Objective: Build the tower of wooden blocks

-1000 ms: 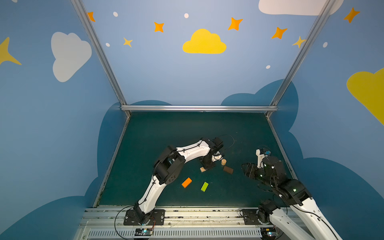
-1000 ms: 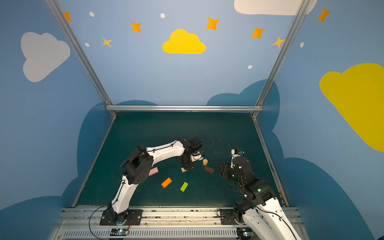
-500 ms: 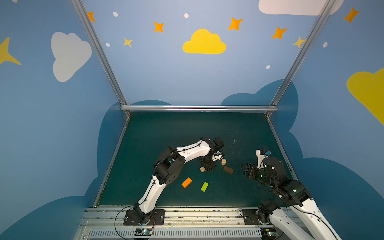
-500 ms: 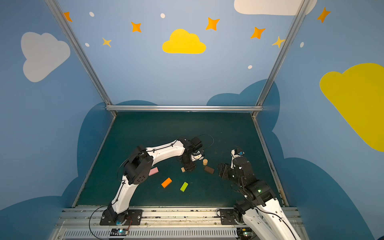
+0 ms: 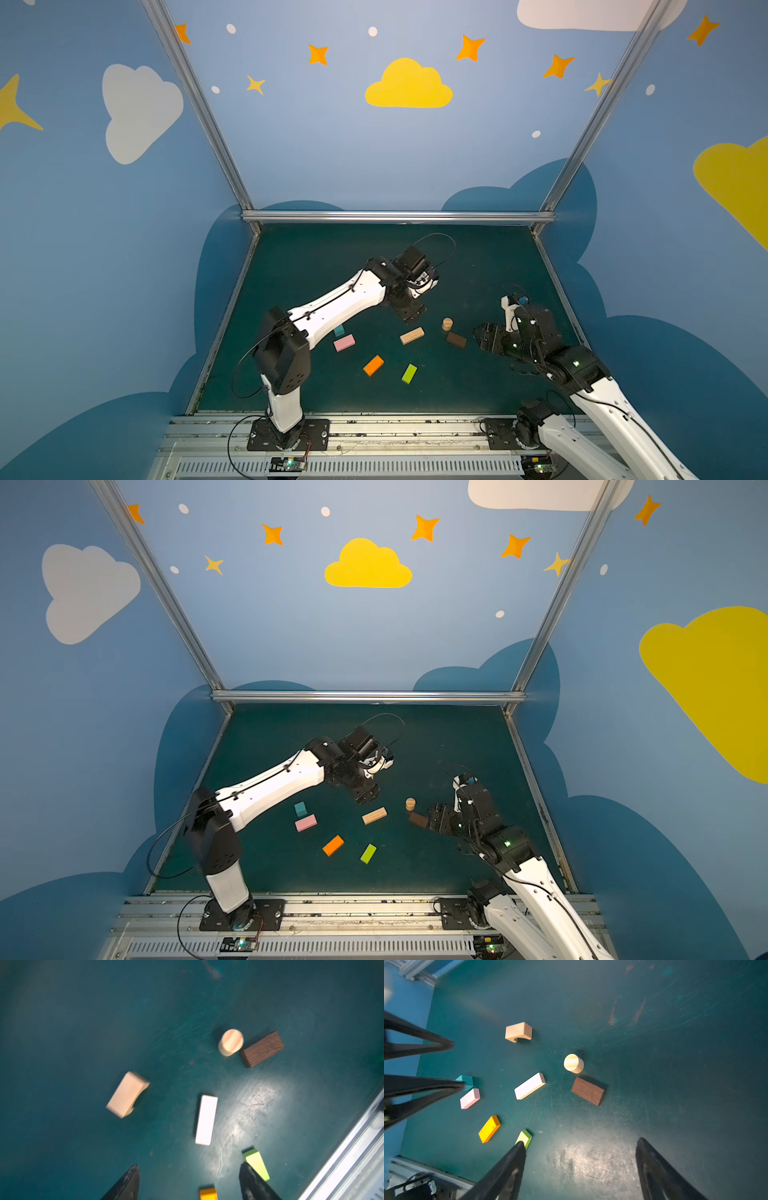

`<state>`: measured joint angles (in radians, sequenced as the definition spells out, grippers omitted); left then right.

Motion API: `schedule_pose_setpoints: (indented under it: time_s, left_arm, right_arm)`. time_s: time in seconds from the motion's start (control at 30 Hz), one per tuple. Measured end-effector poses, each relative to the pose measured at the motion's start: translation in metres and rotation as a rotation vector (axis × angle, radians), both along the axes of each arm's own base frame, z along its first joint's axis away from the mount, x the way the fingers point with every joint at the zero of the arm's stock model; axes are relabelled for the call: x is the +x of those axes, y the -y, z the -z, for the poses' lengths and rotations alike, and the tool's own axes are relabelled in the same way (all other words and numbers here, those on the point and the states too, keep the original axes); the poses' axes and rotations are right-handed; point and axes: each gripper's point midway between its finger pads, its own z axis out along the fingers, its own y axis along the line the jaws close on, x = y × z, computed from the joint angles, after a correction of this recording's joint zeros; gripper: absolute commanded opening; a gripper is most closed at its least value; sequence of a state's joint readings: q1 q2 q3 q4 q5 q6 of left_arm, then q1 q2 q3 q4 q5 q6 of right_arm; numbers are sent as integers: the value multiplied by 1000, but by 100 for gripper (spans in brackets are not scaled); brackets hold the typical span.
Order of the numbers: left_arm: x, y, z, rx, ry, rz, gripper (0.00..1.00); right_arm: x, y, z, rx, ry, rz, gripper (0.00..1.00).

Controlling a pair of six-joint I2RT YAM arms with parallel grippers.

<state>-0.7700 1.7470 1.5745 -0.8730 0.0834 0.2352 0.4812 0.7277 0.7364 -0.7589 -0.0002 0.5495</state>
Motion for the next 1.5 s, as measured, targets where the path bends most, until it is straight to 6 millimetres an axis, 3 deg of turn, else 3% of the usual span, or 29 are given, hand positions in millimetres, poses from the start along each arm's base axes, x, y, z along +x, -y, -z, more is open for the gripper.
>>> schedule_pose_setpoints:
  time_s: [0.2,0.3,0.43,0.57,0.7,0.87,1.07,1.5]
  left_arm:
    - [4,-53,-34,-164,87,-249,82]
    - [1,-72,-72,-313,161,-357,85]
    - [-17,-99,-127,-547,273,-456,93]
    - [-44,-126,-152,-702,358,-518,97]
    - [-58,-151,-153,-750,398,-603,98]
    - [-59,-169,-133,-727,382,-714,99]
    - [-58,-177,-100,-679,320,-793,99]
    - [-62,-185,-96,-668,308,-833,99]
  right_arm:
    - [17,-26,-7,0,-40,-105,84]
    - [28,-43,-8,-17,-60,-161,85]
    - [37,-75,-7,-68,-84,-268,85]
    - [48,-106,-4,-128,-101,-358,85]
    - [56,-127,6,-167,-122,-416,85]
    - [58,-143,22,-205,-158,-468,85]
    - [53,-165,46,-256,-202,-540,85]
    - [44,-175,98,-372,-287,-591,85]
